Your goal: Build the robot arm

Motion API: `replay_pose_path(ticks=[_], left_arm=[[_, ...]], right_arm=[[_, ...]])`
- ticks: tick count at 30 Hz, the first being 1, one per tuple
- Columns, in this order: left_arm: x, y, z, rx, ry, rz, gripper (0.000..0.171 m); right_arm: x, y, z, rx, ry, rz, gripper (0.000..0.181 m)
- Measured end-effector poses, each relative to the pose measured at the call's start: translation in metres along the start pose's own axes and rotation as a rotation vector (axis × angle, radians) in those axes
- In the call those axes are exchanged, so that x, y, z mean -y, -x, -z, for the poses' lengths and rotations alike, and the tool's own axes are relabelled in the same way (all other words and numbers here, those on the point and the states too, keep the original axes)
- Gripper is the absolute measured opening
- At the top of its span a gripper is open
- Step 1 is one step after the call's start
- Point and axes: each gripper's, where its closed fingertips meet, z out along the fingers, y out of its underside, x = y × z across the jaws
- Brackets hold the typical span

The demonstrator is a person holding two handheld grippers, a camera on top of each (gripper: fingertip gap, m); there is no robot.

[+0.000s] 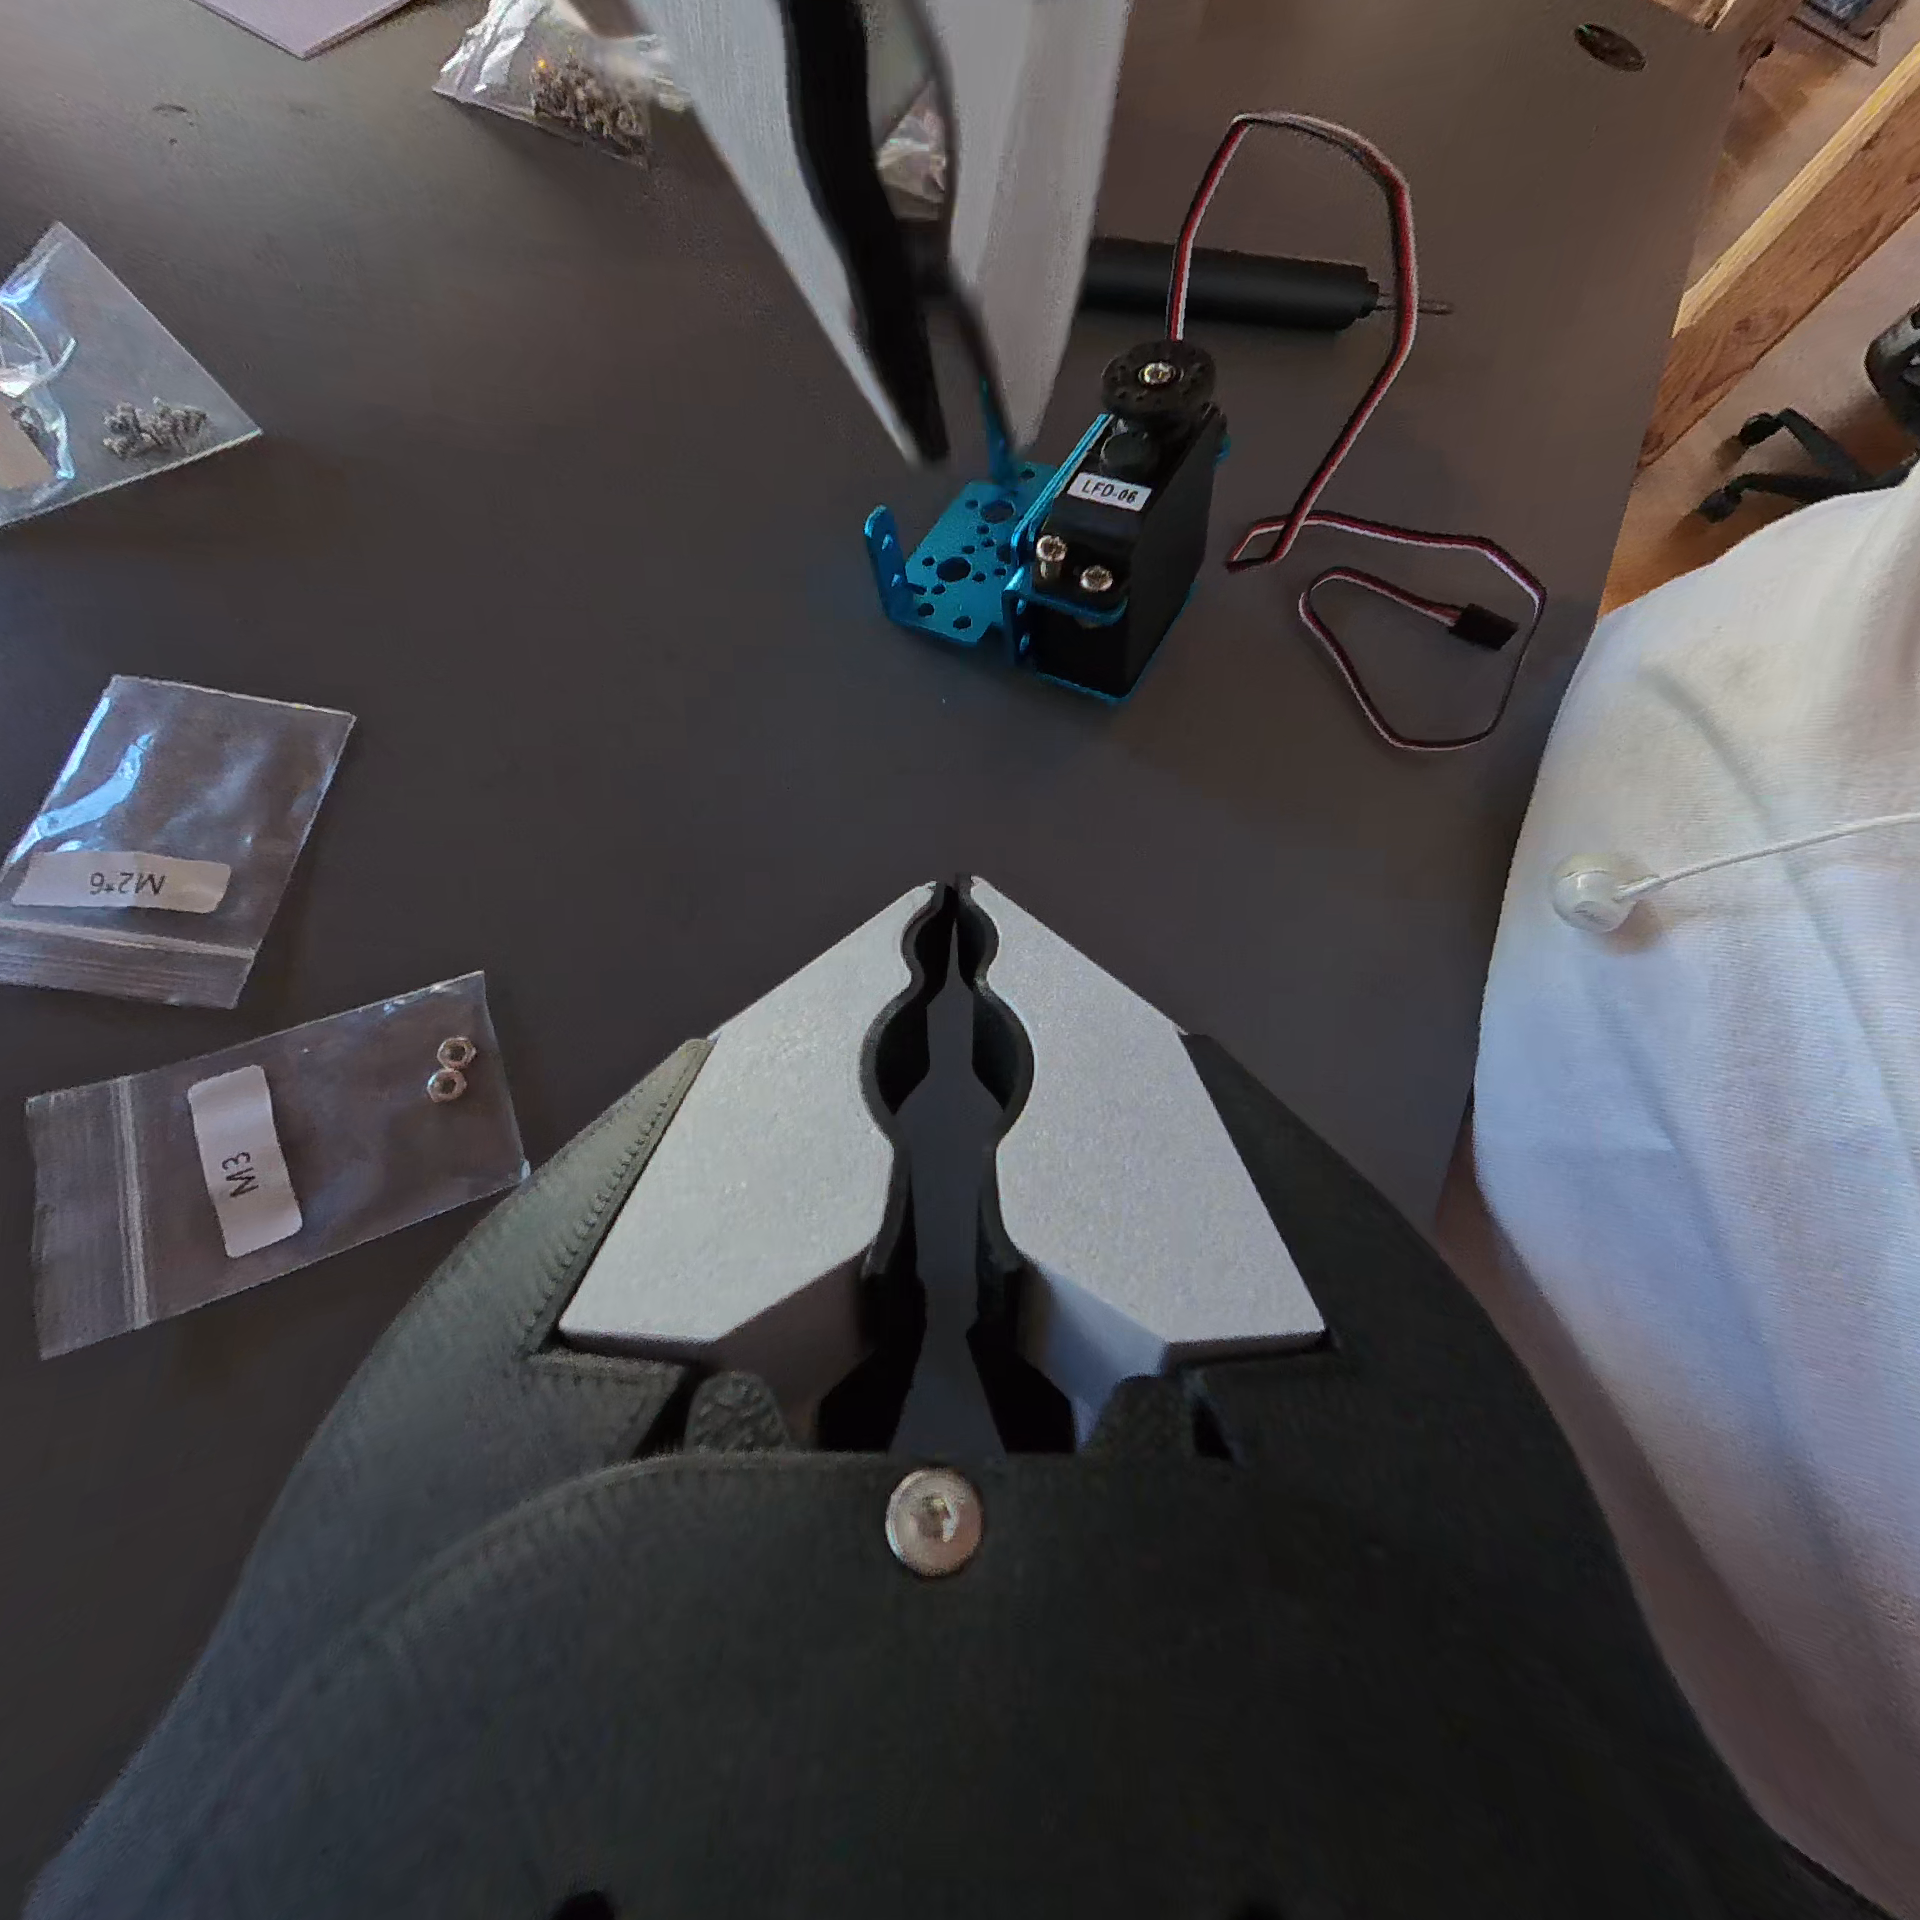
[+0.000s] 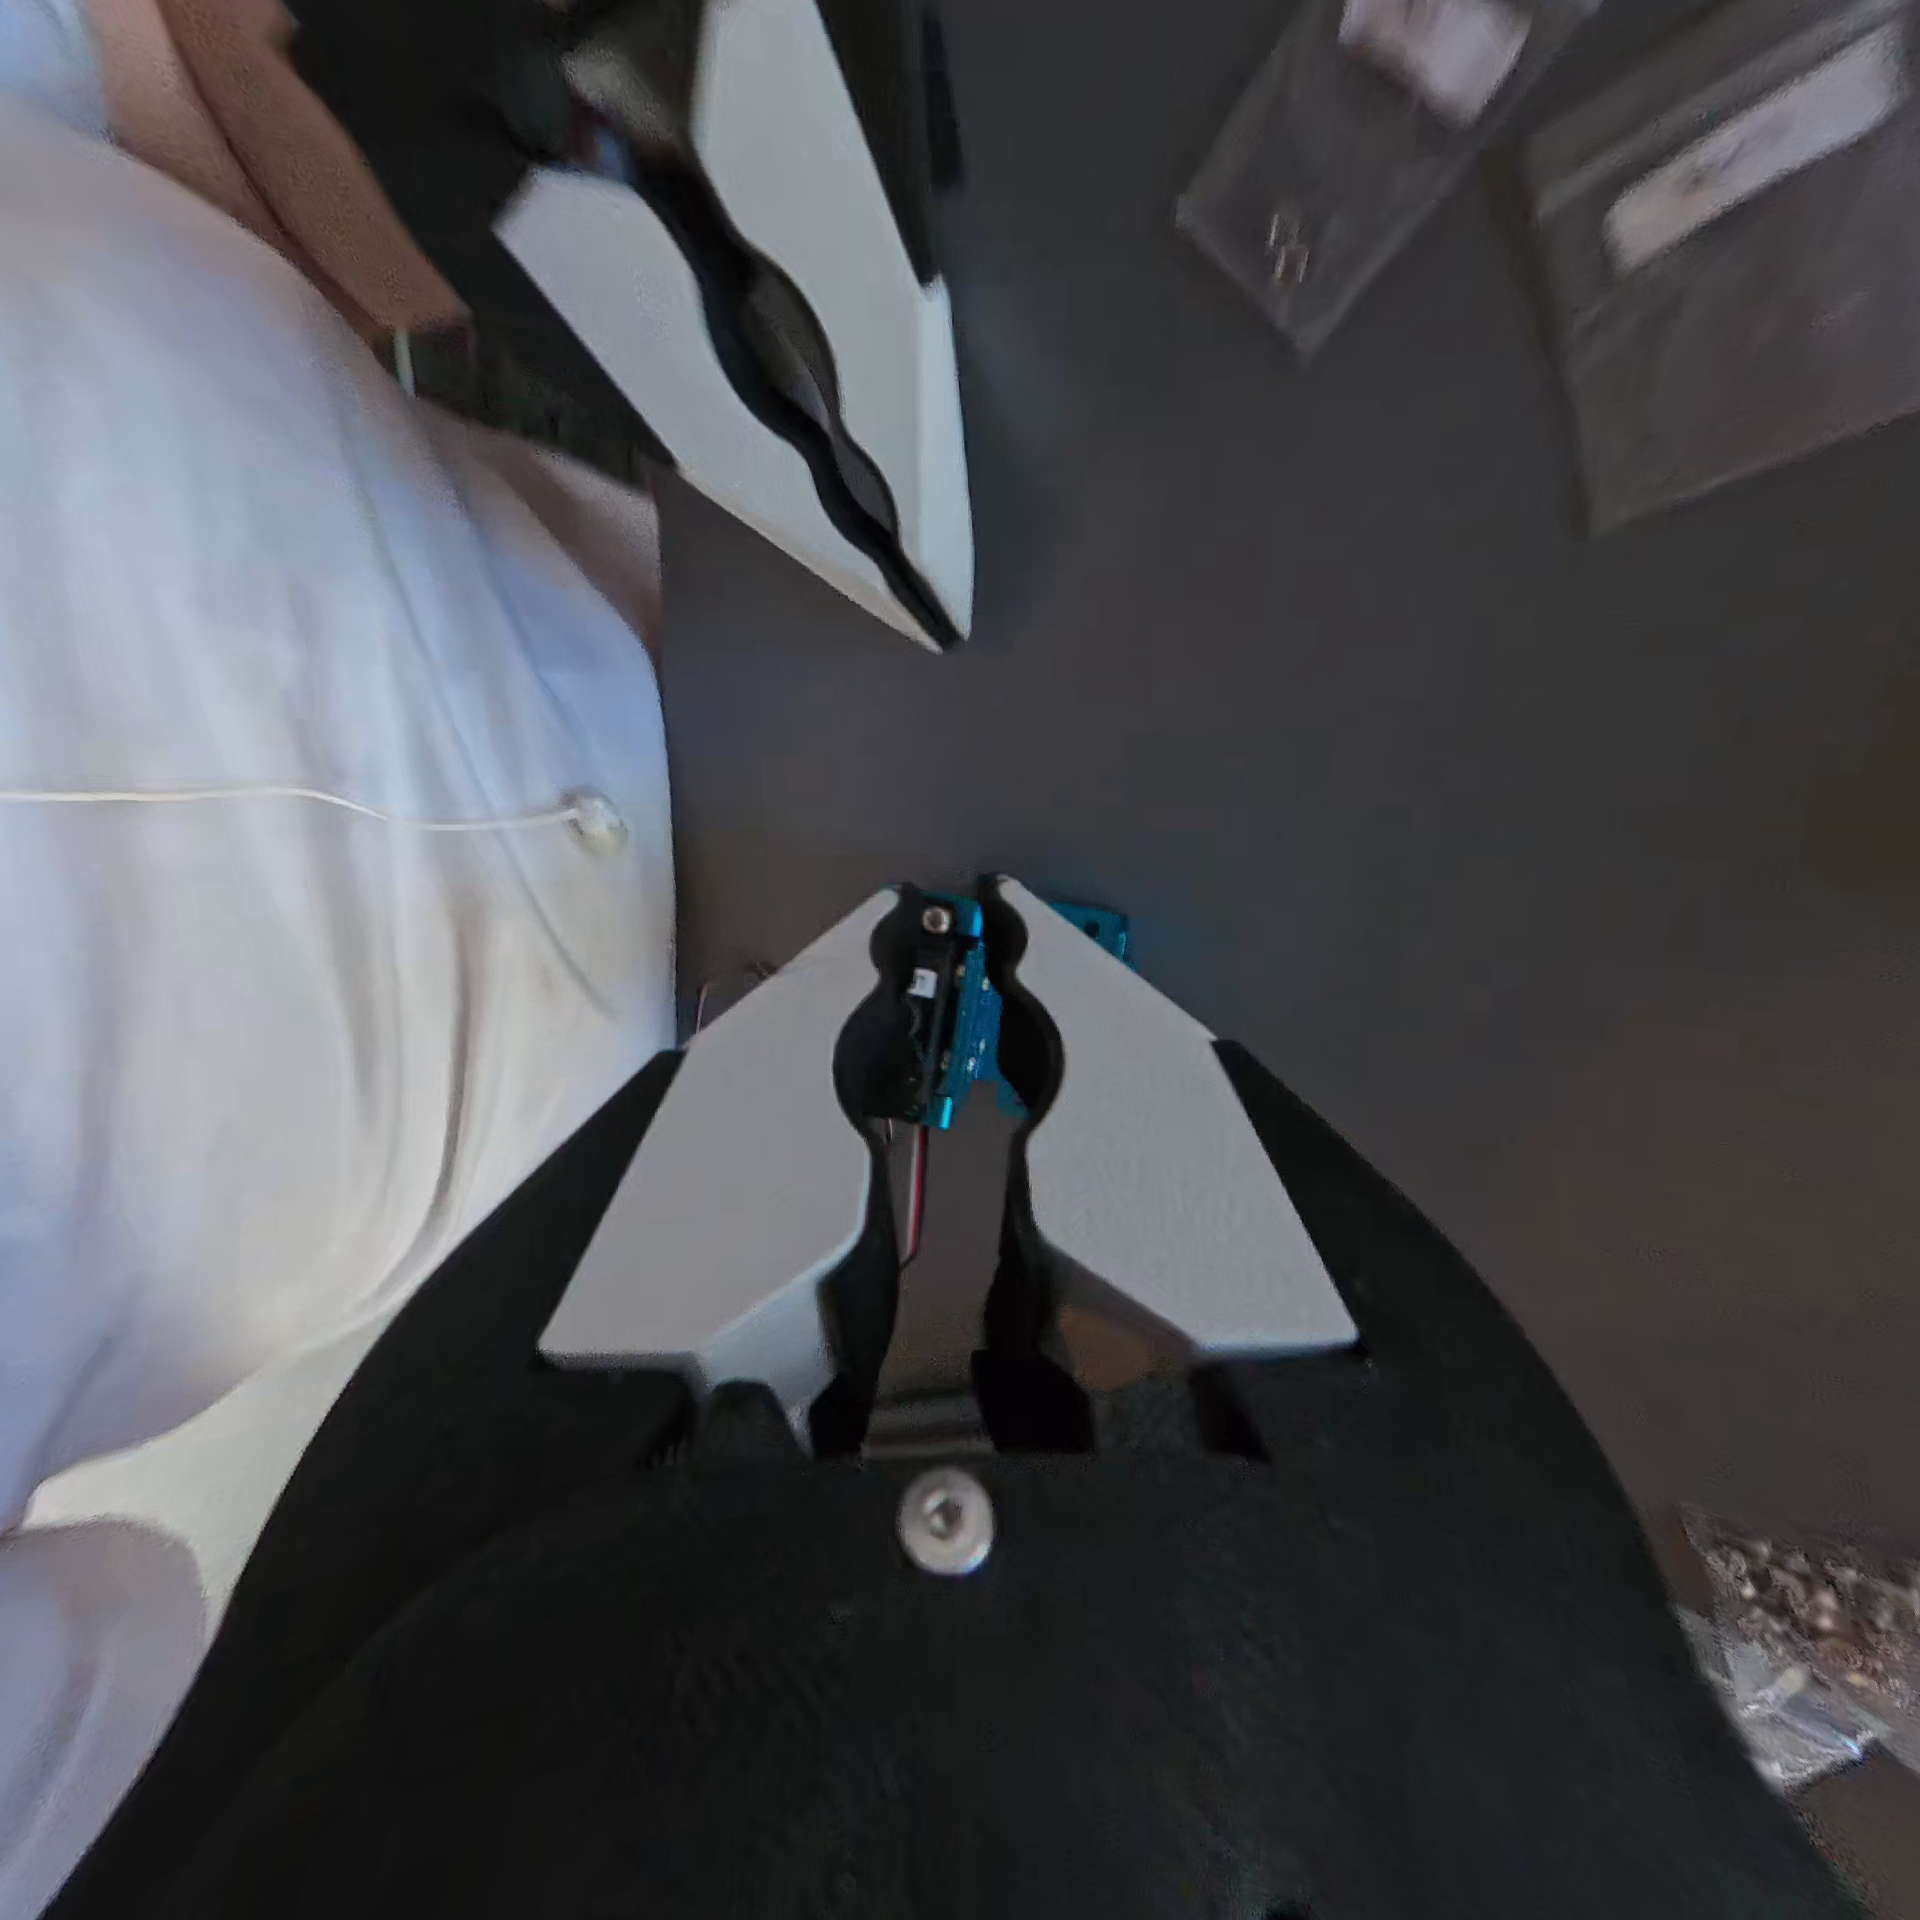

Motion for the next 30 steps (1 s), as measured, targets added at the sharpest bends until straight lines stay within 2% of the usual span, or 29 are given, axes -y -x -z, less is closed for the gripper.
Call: replay_pose_path(ticks=[2,3,6,8,10,18,20,22,25,27,30], left_arm=[[-0.002,0.001,0.001,0.004,0.004,0.007,0.0],[-0.002,0.001,0.002,0.006,0.004,0.01,0.0],[-0.002,0.002,0.004,0.012,-0.001,0.021,0.0],[-0.002,0.002,0.004,0.015,0.001,0.028,0.0],[-0.003,0.001,0.004,0.02,0.01,0.032,0.0],[0.001,-0.012,0.001,0.02,-0.014,0.068,0.0],[0.01,-0.017,0.004,0.013,-0.064,0.08,0.0],[0.023,-0.023,0.01,-0.01,-0.139,0.098,0.0],[0.055,-0.032,0.028,-0.057,-0.3,0.084,0.015],[0.084,-0.038,0.047,-0.085,-0.429,0.017,0.024],[0.125,-0.045,0.075,-0.105,-0.528,-0.132,0.021]], right_arm=[[0.005,0.008,0.011,-0.059,-0.146,0.005,0.034],[-0.001,0.012,0.01,-0.077,-0.164,-0.018,0.041],[-0.034,0.005,-0.009,-0.198,-0.096,-0.076,0.057],[-0.047,-0.003,-0.019,-0.259,-0.069,-0.096,0.052],[-0.043,0.006,-0.026,-0.206,-0.097,-0.091,0.03],[-0.046,0.005,-0.031,-0.278,-0.099,0.024,0.029],[-0.041,0.011,-0.023,-0.209,-0.218,0.01,0.028],[-0.029,0.03,-0.007,-0.021,-0.404,-0.011,0.028],[-0.014,0.054,0.029,0.173,-0.616,0.005,0.028],[-0.01,0.075,0.053,0.267,-0.662,0.064,0.028],[-0.005,0.111,0.085,0.39,-0.658,0.187,0.028]])
